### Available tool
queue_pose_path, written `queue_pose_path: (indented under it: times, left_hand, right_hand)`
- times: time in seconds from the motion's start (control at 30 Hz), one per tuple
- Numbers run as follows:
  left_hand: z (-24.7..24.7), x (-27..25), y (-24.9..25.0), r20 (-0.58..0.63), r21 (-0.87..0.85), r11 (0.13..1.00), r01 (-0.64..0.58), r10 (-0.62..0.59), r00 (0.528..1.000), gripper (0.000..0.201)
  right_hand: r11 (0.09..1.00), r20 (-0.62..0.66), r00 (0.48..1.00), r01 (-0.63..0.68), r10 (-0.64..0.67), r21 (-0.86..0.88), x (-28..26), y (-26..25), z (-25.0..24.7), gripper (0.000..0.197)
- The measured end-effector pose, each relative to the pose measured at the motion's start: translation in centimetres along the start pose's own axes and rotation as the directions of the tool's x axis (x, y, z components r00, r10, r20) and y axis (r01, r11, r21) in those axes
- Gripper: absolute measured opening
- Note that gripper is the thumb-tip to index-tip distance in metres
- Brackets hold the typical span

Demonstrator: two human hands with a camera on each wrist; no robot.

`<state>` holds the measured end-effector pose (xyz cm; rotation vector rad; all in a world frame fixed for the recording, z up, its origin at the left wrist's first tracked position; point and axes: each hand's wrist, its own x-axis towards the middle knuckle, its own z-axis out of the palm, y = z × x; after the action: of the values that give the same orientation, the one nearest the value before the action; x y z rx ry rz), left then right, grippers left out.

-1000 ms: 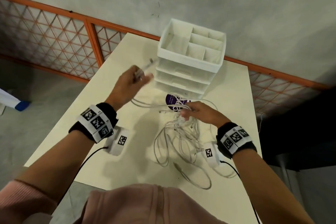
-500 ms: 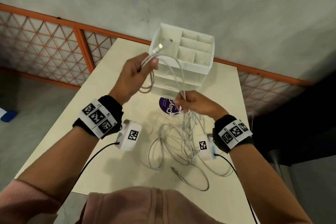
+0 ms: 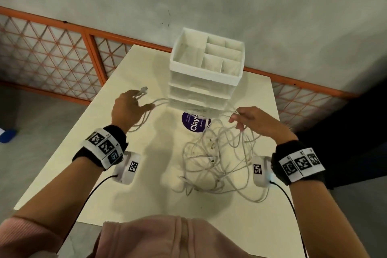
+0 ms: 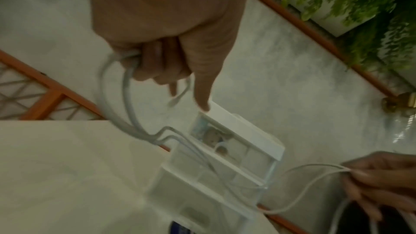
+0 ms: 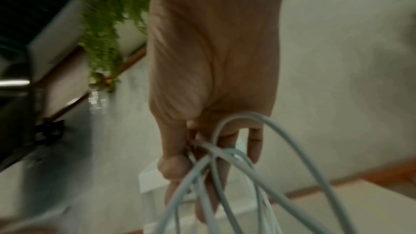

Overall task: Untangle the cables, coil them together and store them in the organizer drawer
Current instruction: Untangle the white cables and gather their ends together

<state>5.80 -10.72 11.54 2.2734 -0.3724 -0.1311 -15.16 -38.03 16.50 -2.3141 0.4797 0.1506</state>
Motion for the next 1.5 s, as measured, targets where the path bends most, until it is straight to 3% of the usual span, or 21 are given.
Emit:
queue_pose_path:
  times: [0.07, 0.1, 0.13, 0.2, 0.23, 0.27, 0.33, 0.47, 0.53, 0.6, 0.77, 0.87, 0.93, 1.03, 1.1, 1.17, 1.23, 1.33, 1.4, 1.5]
  left_hand:
    - [0.4, -1.9, 2.8, 0.025, -0.196, 0.967, -0.164, 0.172, 0.985, 0.037]
    - [0.5, -2.7, 4.2, 0.112, -0.308, 0.926, -0.219, 0.264, 0.958, 0.034]
    - [0.7, -3.6, 5.7, 0.231, -0.413, 0.880, -0.232, 0.348, 0.909, 0.037]
    - [1.0, -5.2, 8.1, 0.464, -0.497, 0.845, -0.196, 0.450, 0.763, 0.038]
    - [1.3, -5.7, 8.7, 0.535, -0.490, 0.850, -0.195, 0.470, 0.702, 0.034]
    - [1.6, -5.9, 9.1, 0.563, -0.474, 0.854, -0.212, 0.480, 0.673, 0.025]
    - [2.1, -5.7, 9.0, 0.545, -0.436, 0.865, -0.249, 0.474, 0.691, 0.009]
    - [1.8, -3.7, 7.5, 0.376, -0.309, 0.872, -0.380, 0.479, 0.793, 0.025]
    - [1.7, -3.4, 7.3, 0.354, -0.253, 0.875, -0.413, 0.481, 0.802, 0.028]
    - [1.8, -3.4, 7.2, 0.306, -0.252, 0.870, -0.425, 0.488, 0.817, 0.026]
    - [-0.2, -2.0, 6.8, 0.064, -0.238, 0.886, -0.397, 0.423, 0.904, 0.027]
    - [-1.6, -1.0, 6.2, -0.015, -0.237, 0.887, -0.397, 0.405, 0.914, 0.021]
    - [-2.3, -0.5, 6.0, -0.063, -0.274, 0.892, -0.360, 0.357, 0.932, 0.024]
    - [-2.4, -0.2, 6.5, -0.042, -0.255, 0.894, -0.370, 0.372, 0.927, 0.027]
    - [-2.1, -0.7, 6.7, 0.014, -0.227, 0.884, -0.408, 0.422, 0.907, 0.023]
    - [-1.6, -1.7, 6.8, 0.078, -0.229, 0.876, -0.425, 0.452, 0.889, 0.021]
    - [-1.4, -3.2, 5.7, 0.128, -0.227, 0.891, -0.392, 0.427, 0.895, 0.017]
    - [-0.4, -4.2, 6.2, 0.154, -0.310, 0.878, -0.364, 0.424, 0.892, 0.025]
    - [-0.4, -4.4, 7.1, 0.156, -0.400, 0.843, -0.359, 0.448, 0.880, 0.030]
    - [-1.1, -4.0, 7.7, 0.106, -0.513, 0.777, -0.364, 0.478, 0.872, 0.021]
  right_hand:
    - [0.973, 0.072, 0.997, 0.015, 0.001, -0.230, -0.2, -1.9, -0.3, 0.029]
    - [0.954, 0.107, 0.994, 0.037, -0.005, -0.299, -0.2, -3.0, -0.2, 0.031]
    - [0.945, 0.146, 0.989, 0.078, -0.032, -0.318, -0.3, -4.3, 0.0, 0.032]
    - [0.955, 0.194, 0.972, 0.177, -0.132, -0.240, -0.2, -6.4, 0.6, 0.032]
    - [0.961, 0.193, 0.964, 0.216, -0.182, -0.175, -0.2, -7.2, 0.7, 0.033]
    - [0.963, 0.183, 0.959, 0.240, -0.216, -0.122, -0.2, -7.7, 0.7, 0.034]
    - [0.970, 0.175, 0.960, 0.233, -0.218, -0.069, -0.1, -7.5, 0.5, 0.032]
    - [0.985, 0.191, 0.969, 0.168, -0.156, -0.048, 0.2, -3.5, 1.5, 0.018]
    - [0.991, 0.165, 0.977, 0.135, -0.134, 0.006, 0.5, -1.9, 2.6, 0.003]
    - [0.993, 0.135, 0.985, 0.101, -0.110, 0.067, 0.7, -0.4, 3.6, 0.013]
    - [0.983, -0.177, 0.984, 0.015, 0.018, 0.182, -0.1, 4.9, 4.3, 0.018]
    - [0.981, -0.187, 0.970, -0.126, 0.153, 0.148, -1.0, 9.0, 4.3, 0.017]
    - [0.963, -0.167, 0.948, -0.268, 0.270, 0.035, -1.7, 11.9, 4.7, 0.017]
    - [0.819, 0.028, 0.850, -0.497, 0.526, -0.287, -3.1, 14.7, 5.7, 0.015]
    - [0.771, 0.074, 0.813, -0.512, 0.577, -0.379, -3.1, 14.3, 5.7, 0.042]
    - [0.864, 0.084, 0.884, -0.425, 0.460, -0.269, -2.5, 11.6, 5.2, 0.071]
    - [0.964, 0.159, 0.952, -0.266, 0.262, 0.003, -1.5, 6.3, 6.5, 0.092]
    - [0.978, 0.076, 0.995, 0.046, -0.062, 0.204, 0.9, -0.8, 8.1, 0.103]
    - [0.954, 0.016, 0.986, 0.156, -0.166, 0.257, 2.5, -3.2, 9.3, 0.079]
    - [0.928, -0.009, 0.994, 0.104, -0.108, 0.357, 3.5, -3.0, 10.4, 0.016]
